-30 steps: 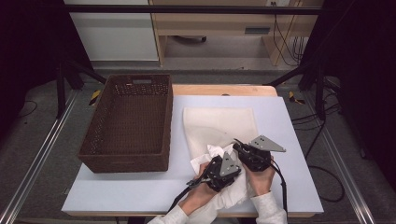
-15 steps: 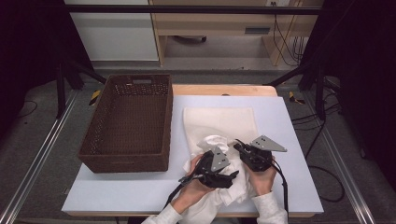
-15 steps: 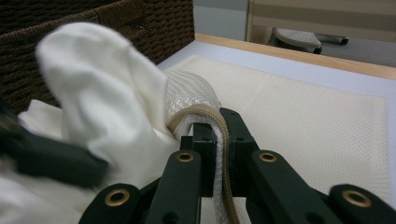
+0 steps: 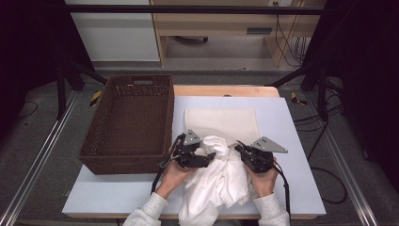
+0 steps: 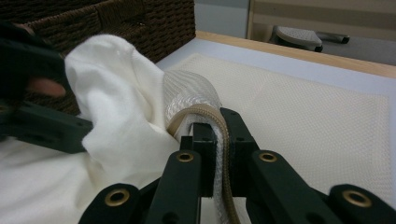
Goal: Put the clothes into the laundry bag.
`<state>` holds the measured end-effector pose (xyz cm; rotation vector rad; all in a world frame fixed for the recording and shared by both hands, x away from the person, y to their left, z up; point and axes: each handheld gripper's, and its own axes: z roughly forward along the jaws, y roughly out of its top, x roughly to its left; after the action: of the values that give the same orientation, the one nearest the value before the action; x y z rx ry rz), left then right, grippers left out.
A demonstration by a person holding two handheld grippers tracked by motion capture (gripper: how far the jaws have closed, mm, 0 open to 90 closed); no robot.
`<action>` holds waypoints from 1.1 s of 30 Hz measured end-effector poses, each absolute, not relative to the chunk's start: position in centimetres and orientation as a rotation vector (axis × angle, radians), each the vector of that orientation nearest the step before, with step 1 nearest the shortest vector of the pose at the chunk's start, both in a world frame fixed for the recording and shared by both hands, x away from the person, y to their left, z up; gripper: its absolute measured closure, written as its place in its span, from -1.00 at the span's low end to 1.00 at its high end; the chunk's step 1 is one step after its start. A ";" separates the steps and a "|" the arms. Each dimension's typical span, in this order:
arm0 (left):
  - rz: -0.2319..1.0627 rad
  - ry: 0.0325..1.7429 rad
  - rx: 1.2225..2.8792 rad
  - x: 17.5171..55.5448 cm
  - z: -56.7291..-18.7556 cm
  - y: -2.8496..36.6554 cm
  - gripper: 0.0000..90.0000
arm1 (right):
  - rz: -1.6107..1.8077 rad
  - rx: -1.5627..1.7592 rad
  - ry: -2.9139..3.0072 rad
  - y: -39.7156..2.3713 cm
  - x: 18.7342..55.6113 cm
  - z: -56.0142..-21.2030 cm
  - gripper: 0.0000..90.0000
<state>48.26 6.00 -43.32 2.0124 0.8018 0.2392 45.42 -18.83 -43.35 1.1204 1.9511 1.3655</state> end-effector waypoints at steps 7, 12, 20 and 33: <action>0.268 0.605 1.985 44.5 -41.4 4.3 0.79 | 1.369 1.131 1.941 -18.8 45.5 -43.3 0.92; 0.283 0.499 2.056 42.9 -41.7 0.4 0.79 | 1.391 1.126 1.923 -19.0 45.3 -42.9 0.92; 0.315 0.647 2.181 45.9 -43.9 -2.5 0.78 | 1.424 1.062 1.919 -18.6 44.4 -41.9 0.92; 0.464 0.592 2.128 42.4 -41.3 0.6 -0.48 | 1.390 1.081 1.927 -18.8 44.7 -42.6 0.92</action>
<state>42.42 0.64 -41.31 2.1281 0.5918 0.4645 44.75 -18.84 -42.58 1.0813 1.9270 1.3902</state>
